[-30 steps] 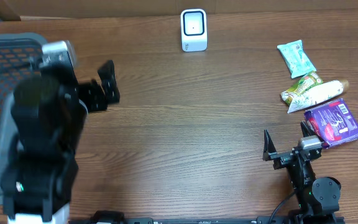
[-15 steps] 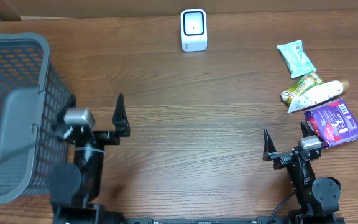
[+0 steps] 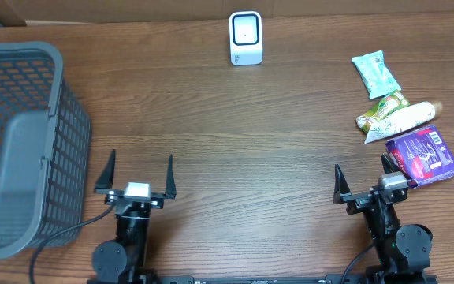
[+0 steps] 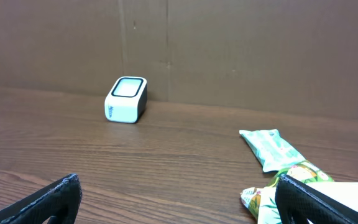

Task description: Scan the item barcode

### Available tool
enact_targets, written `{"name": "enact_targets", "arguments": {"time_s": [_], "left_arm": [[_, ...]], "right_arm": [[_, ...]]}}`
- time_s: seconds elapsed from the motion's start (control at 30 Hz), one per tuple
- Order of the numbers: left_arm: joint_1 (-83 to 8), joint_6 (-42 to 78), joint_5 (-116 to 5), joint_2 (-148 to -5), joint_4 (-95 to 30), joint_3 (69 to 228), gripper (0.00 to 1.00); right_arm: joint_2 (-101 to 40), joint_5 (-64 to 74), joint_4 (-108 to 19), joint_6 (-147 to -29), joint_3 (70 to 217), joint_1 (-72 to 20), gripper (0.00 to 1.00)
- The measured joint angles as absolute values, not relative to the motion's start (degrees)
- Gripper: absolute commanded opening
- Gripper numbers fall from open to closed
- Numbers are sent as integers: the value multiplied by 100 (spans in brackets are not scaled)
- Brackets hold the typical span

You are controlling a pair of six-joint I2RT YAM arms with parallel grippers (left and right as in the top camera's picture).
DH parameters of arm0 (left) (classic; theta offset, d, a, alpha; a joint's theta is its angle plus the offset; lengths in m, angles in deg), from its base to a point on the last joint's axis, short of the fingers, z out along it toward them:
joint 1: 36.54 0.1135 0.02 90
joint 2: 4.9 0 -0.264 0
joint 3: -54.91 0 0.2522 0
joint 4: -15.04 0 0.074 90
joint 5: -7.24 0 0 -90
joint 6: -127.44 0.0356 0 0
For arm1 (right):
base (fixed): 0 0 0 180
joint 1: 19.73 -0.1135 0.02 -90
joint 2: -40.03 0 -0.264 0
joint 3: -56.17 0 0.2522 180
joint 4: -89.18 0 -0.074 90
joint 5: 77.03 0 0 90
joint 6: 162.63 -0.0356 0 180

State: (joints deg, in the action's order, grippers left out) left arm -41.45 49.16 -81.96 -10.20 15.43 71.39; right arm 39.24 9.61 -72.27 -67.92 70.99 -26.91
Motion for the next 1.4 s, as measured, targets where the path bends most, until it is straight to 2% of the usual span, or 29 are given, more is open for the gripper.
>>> {"name": "enact_targets", "arguments": {"time_s": [0.37,1.4], "left_arm": [[-4138,5367,-8069,-577,-269,6914,100],[-4138,5111,-8054,-568,-300,6914,100]], "right_arm": [[3924,961,-7227,-6792,7099,-2691,100],[3924,959,-7229,-6794,7099,-2691,100]]}}
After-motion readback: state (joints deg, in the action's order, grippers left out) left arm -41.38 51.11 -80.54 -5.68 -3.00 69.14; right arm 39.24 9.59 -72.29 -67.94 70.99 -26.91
